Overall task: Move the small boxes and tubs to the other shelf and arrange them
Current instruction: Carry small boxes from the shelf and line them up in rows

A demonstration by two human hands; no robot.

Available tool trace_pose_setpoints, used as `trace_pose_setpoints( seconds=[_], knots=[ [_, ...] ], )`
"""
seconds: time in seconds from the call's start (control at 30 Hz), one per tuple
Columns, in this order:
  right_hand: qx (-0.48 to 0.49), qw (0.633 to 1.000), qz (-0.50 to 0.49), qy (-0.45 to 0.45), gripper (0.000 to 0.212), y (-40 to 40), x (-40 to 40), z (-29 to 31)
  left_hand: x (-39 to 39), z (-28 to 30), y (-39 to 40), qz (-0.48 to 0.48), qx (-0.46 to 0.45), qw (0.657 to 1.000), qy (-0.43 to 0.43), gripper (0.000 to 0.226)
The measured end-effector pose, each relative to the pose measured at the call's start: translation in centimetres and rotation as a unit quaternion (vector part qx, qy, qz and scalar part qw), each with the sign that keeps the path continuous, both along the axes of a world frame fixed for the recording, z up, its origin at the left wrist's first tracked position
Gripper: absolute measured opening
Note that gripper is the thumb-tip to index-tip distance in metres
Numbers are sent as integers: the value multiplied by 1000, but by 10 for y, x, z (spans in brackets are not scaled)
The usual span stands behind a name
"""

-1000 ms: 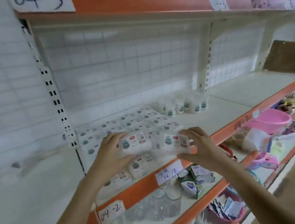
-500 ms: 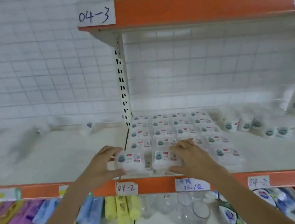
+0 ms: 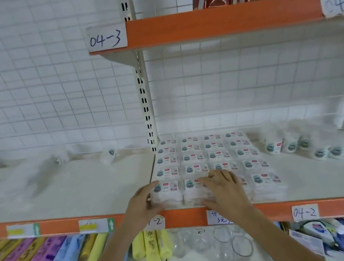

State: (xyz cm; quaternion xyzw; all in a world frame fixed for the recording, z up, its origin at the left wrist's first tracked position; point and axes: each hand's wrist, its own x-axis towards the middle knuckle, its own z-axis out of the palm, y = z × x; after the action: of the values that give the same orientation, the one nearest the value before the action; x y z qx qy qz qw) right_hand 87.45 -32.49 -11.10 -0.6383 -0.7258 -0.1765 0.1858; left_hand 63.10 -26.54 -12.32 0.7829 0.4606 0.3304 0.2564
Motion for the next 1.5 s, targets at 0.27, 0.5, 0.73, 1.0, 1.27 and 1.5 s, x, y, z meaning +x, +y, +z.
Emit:
trace_pose_setpoints(
  seconds=[0.27,0.5,0.73,1.0,1.27,1.5],
  knots=[
    [25,999,-44,5,60,-3,-12,0,7,-3,0,23,18,1000,-3,66],
    [10,996,-78,-40,39,-8,-13,-1,4,-6,6,5,5,999,-35,58],
    [-1,994,-110,-14,42,-12,-26,0,6,-7,5,14,47,999,1,57],
    [-105,990,-87,30,57,-23,-29,9,8,11,-8,1,-46,997,68,73],
    [-79,991,-48,94,39,-120,-4,20,-26,18,-85,50,227,955,184,49],
    [-81,993,-22,81,30,-212,20,-11,-59,-3,-195,85,212,944,239,36]
  ],
)
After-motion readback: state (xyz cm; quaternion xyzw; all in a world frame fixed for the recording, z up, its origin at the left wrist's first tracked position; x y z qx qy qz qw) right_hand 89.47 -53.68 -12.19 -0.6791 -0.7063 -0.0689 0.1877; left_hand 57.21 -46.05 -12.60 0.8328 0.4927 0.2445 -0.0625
